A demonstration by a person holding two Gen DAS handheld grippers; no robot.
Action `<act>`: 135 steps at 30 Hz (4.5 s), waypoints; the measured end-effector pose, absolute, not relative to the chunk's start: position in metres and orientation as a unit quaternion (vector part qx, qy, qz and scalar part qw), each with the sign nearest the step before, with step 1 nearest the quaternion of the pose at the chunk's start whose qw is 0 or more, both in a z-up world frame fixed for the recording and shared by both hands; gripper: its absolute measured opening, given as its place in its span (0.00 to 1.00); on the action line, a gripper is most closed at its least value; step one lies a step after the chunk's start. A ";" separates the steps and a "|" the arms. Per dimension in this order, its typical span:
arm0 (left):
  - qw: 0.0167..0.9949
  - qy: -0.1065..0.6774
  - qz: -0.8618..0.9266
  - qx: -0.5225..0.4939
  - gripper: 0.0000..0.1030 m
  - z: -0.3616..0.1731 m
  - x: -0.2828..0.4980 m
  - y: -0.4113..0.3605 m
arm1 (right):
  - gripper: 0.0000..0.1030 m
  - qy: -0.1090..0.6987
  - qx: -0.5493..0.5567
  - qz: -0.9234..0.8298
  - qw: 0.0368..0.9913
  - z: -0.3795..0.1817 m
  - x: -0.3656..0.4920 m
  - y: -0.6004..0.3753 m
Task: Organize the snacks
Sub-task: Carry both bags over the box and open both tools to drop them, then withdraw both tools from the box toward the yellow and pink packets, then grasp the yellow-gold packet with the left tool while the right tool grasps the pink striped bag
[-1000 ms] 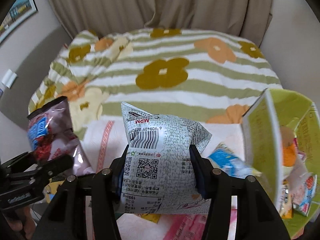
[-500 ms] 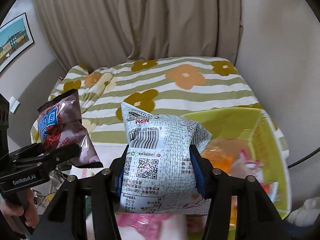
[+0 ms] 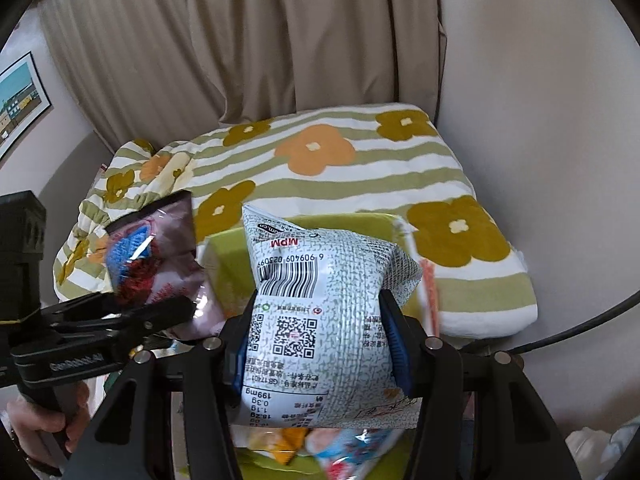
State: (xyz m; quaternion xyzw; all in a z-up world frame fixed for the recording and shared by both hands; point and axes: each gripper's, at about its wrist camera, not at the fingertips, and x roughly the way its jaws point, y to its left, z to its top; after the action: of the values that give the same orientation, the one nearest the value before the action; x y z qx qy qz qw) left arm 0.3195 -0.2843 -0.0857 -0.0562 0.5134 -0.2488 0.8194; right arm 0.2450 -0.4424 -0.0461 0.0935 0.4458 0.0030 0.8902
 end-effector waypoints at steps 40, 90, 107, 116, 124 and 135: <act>0.826 0.533 -0.185 -0.014 1.00 -0.107 0.308 -0.254 | 1.00 0.442 0.092 0.041 0.891 -0.084 0.280 -0.467; 0.830 0.516 -0.211 0.012 1.00 -0.120 0.217 0.070 | 1.00 0.460 0.122 0.003 0.880 -0.102 0.141 -0.179; 0.783 0.504 -0.318 0.176 1.00 -0.199 0.281 -0.010 | 1.00 0.489 0.229 -0.050 0.840 -0.215 0.136 -0.187; 0.674 0.466 -0.423 0.386 1.00 -0.221 0.264 -0.049 | 1.00 0.479 0.266 -0.049 0.835 -0.235 0.139 -0.193; 0.632 0.436 -0.445 0.460 1.00 -0.252 0.260 -0.067 | 1.00 0.447 0.267 -0.066 0.851 -0.237 0.145 -0.186; 0.609 0.442 -0.475 0.457 0.65 -0.266 0.252 -0.069 | 1.00 0.437 0.248 -0.081 0.861 -0.245 0.161 -0.184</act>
State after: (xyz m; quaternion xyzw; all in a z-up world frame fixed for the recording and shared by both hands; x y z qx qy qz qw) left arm 0.2523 -0.0689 -0.2656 0.4571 0.4418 -0.4745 0.6089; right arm 0.1612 -0.1843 -0.2451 0.2476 0.4371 -0.0810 0.8608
